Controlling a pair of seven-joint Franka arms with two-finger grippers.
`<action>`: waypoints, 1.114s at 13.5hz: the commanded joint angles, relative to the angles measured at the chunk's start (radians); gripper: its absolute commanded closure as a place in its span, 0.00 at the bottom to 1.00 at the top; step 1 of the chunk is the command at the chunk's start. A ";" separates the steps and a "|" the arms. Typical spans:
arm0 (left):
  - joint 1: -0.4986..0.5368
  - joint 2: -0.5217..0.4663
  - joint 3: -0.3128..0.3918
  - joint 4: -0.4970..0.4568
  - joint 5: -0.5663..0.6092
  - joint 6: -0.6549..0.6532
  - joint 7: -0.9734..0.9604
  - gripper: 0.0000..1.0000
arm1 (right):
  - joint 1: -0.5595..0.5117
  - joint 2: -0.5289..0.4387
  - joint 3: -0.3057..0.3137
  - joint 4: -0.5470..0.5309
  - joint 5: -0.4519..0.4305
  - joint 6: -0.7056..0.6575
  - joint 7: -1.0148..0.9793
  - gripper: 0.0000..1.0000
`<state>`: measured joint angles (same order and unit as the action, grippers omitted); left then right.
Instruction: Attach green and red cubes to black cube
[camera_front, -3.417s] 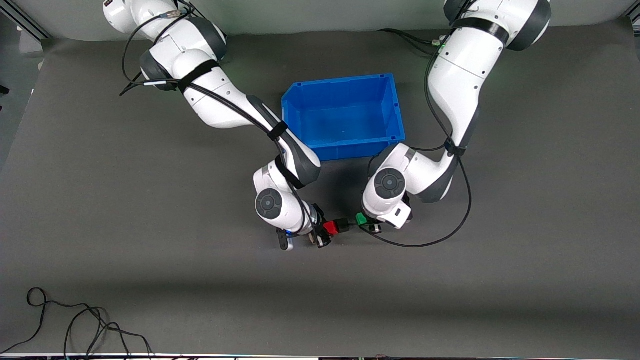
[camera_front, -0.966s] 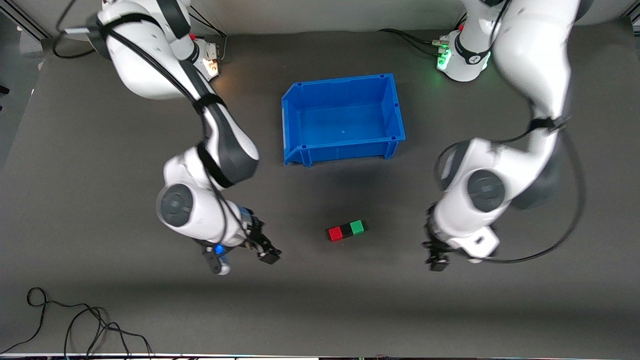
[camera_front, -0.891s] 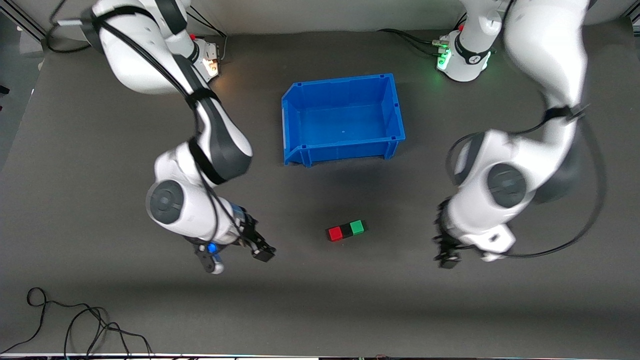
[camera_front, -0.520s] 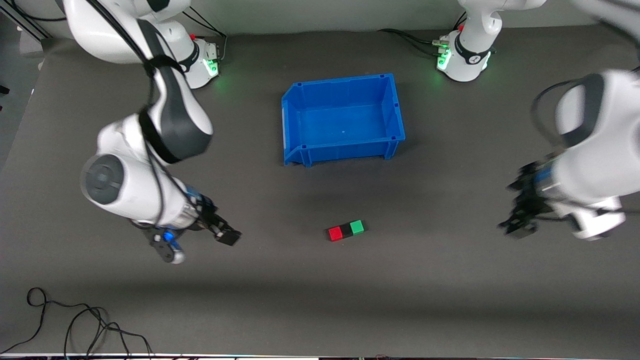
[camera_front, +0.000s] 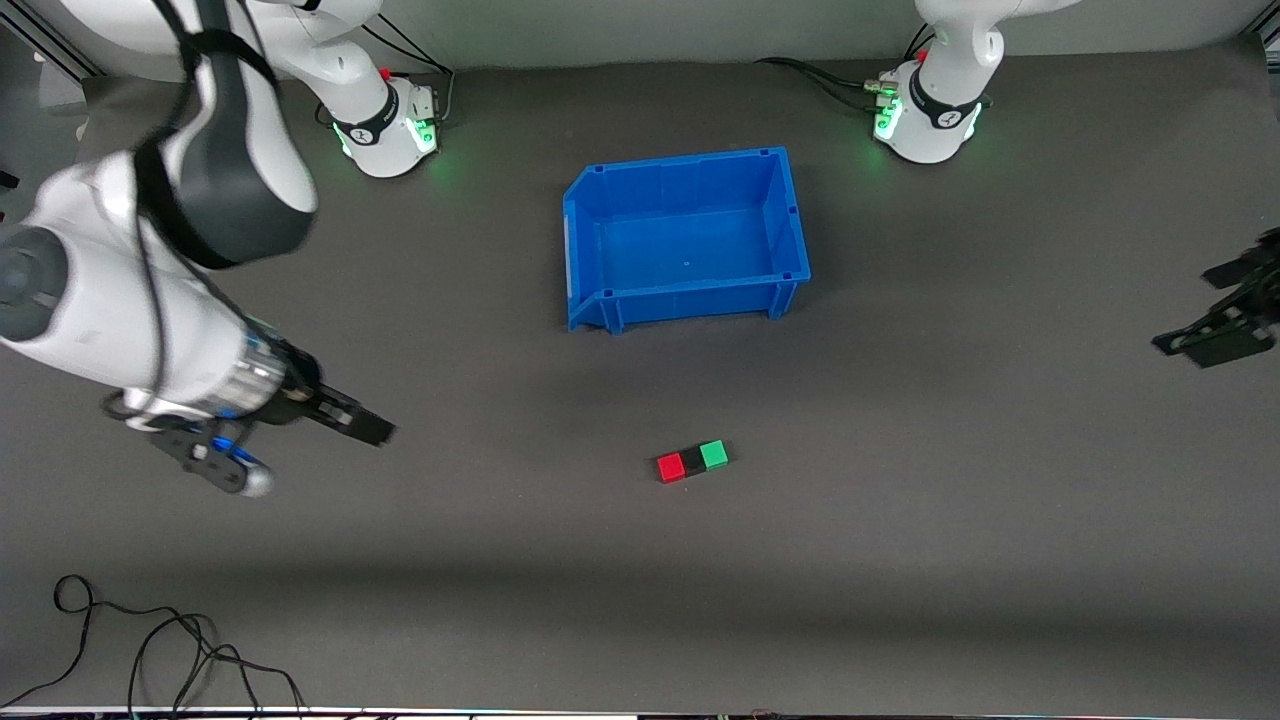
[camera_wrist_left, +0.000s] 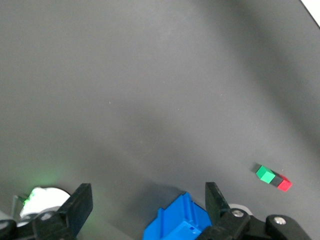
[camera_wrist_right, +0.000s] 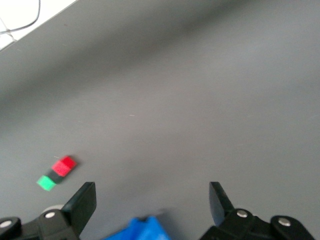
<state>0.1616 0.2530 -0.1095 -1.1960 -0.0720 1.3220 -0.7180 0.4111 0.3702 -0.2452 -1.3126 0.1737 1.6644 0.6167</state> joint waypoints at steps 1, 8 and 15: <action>-0.023 0.008 -0.021 0.035 0.055 -0.027 0.153 0.00 | 0.005 -0.172 0.004 -0.170 -0.089 0.009 -0.067 0.00; -0.174 -0.004 -0.044 0.003 0.199 -0.027 0.558 0.00 | -0.245 -0.316 0.226 -0.243 -0.157 -0.086 -0.321 0.00; -0.162 -0.196 -0.032 -0.294 0.190 0.113 0.640 0.00 | -0.393 -0.379 0.328 -0.281 -0.152 -0.065 -0.328 0.00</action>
<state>-0.0019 0.2097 -0.1459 -1.2753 0.1148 1.3392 -0.0993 0.0400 0.0285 0.0573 -1.5468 0.0405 1.5825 0.3049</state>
